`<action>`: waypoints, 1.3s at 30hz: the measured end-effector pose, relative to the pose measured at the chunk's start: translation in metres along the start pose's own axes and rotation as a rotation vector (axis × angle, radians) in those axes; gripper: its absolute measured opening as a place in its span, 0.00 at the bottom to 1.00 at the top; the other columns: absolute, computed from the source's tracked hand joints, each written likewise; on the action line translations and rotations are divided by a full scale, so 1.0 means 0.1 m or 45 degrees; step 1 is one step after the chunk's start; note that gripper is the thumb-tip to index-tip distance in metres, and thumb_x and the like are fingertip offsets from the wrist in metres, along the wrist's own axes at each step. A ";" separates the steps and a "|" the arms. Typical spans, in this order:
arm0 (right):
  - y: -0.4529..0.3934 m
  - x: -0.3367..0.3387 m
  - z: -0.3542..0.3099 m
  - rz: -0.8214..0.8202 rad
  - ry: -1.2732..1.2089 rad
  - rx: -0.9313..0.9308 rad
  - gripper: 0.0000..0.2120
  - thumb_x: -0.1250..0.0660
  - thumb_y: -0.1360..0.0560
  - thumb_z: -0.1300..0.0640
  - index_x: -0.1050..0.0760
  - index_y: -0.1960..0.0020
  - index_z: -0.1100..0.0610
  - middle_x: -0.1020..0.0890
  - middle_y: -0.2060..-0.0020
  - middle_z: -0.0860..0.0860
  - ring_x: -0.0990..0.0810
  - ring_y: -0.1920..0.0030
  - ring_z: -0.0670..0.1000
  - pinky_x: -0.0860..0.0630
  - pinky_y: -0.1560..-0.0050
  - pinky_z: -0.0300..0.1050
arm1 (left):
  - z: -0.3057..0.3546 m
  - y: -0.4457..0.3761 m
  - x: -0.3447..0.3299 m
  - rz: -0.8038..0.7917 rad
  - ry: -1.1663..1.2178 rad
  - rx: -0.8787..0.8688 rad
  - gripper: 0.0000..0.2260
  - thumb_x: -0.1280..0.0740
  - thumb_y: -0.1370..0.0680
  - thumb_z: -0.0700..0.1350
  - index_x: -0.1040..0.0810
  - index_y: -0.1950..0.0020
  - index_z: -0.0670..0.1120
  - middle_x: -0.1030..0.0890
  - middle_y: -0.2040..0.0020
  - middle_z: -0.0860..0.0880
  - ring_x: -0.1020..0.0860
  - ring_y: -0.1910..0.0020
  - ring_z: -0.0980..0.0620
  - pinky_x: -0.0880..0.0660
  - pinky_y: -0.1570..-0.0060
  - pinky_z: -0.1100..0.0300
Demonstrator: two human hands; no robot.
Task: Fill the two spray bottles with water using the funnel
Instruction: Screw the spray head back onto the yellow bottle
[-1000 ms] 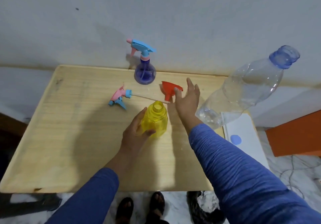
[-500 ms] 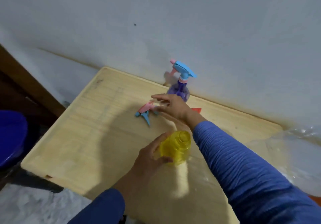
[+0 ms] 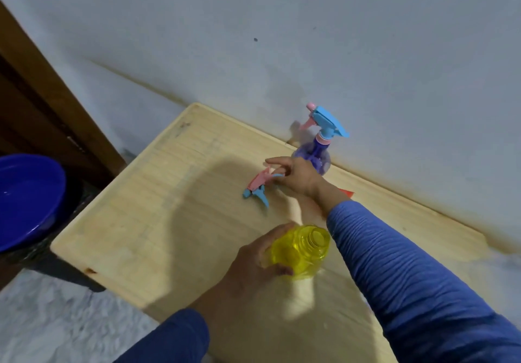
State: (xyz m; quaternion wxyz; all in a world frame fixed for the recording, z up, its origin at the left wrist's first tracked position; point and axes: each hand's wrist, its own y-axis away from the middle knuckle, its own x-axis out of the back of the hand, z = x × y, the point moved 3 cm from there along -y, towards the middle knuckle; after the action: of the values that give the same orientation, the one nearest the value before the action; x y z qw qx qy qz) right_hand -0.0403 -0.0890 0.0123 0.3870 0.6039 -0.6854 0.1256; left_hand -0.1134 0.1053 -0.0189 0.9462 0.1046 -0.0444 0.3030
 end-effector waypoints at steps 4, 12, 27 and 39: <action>0.20 0.28 -0.20 0.248 -0.334 0.002 0.26 0.29 0.28 0.62 0.30 0.32 0.55 0.22 0.65 0.42 0.23 0.63 0.36 0.28 0.56 0.27 | -0.03 0.00 -0.02 -0.003 0.035 -0.015 0.31 0.29 0.38 0.67 0.33 0.36 0.72 0.28 0.37 0.69 0.29 0.36 0.67 0.33 0.41 0.72; 1.01 1.03 -0.81 0.813 -0.912 0.213 0.30 0.40 0.22 0.66 0.44 0.25 0.48 0.26 0.66 0.52 0.23 0.66 0.45 0.23 0.59 0.37 | -0.11 -0.04 -0.03 -0.010 0.049 -0.021 0.34 0.26 0.40 0.67 0.32 0.36 0.72 0.25 0.35 0.60 0.27 0.36 0.58 0.29 0.35 0.52; 2.01 1.19 -1.06 1.115 -1.005 0.375 0.17 0.37 0.22 0.61 0.29 0.39 0.43 0.26 0.50 0.59 0.24 0.51 0.53 0.23 0.48 0.42 | 0.00 -0.01 -0.05 -0.061 0.071 -0.095 0.37 0.27 0.42 0.70 0.31 0.34 0.66 0.24 0.37 0.61 0.27 0.36 0.58 0.31 0.34 0.54; 2.09 0.53 -0.84 1.139 -0.856 0.351 0.18 0.35 0.23 0.64 0.29 0.37 0.49 0.23 0.50 0.53 0.24 0.52 0.46 0.24 0.46 0.46 | -0.02 0.00 -0.05 -0.071 0.134 -0.060 0.30 0.27 0.38 0.54 0.31 0.40 0.72 0.25 0.39 0.65 0.26 0.37 0.60 0.30 0.34 0.54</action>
State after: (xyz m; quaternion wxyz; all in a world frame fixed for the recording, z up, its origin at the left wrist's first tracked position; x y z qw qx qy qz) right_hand -0.2006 -0.0238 0.1669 -0.0255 0.3067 -0.9368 0.1664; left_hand -0.1174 0.1029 -0.0213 0.9575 0.0676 0.0011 0.2804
